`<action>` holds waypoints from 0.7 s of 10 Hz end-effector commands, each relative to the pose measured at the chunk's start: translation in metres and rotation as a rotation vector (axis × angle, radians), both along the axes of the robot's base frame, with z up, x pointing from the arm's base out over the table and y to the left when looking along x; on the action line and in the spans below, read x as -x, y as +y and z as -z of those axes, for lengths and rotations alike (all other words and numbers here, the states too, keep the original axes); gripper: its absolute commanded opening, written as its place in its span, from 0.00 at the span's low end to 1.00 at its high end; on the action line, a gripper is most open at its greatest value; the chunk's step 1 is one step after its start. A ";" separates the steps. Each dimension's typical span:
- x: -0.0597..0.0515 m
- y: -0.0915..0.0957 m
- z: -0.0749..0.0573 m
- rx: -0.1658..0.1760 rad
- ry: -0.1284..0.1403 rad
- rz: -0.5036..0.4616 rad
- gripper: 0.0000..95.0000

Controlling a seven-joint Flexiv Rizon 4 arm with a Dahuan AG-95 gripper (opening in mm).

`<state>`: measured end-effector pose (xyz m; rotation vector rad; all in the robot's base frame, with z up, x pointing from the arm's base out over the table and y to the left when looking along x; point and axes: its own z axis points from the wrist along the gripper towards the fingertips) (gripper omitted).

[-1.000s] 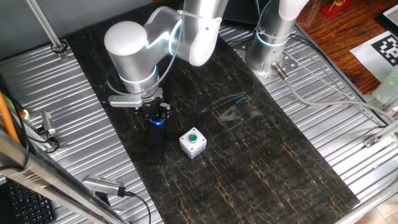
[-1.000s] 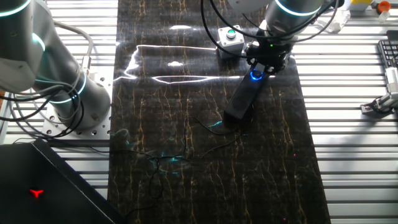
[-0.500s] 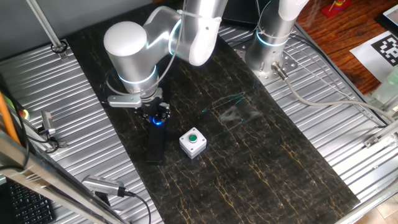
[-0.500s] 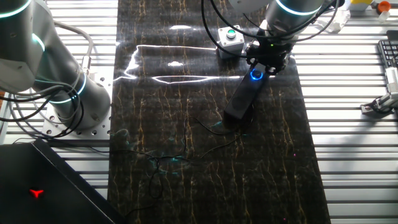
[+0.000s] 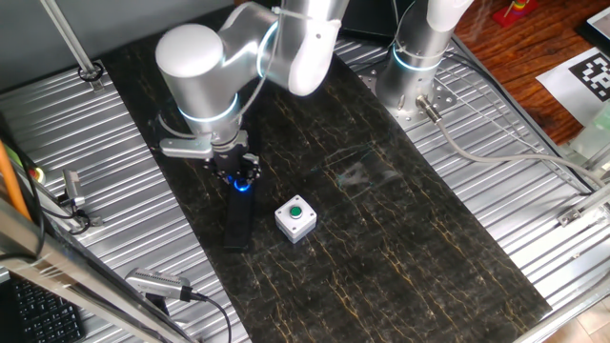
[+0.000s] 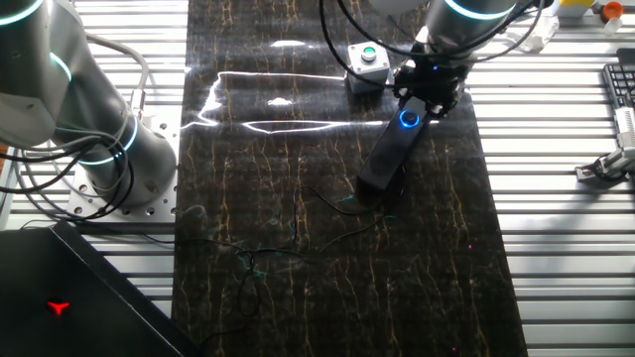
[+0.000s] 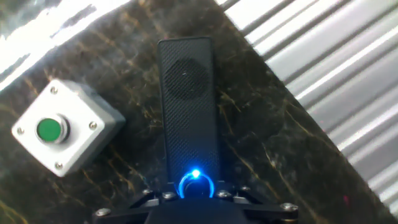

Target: Turn the knob to decrease the volume of the speaker

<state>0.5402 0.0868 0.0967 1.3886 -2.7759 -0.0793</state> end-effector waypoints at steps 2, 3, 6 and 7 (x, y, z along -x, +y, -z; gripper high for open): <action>0.005 0.003 -0.043 0.037 0.029 0.612 0.00; 0.006 0.003 -0.046 0.040 0.031 0.657 0.00; 0.020 0.008 -0.083 0.059 0.052 0.938 0.00; 0.025 0.010 -0.093 0.060 0.053 0.966 0.00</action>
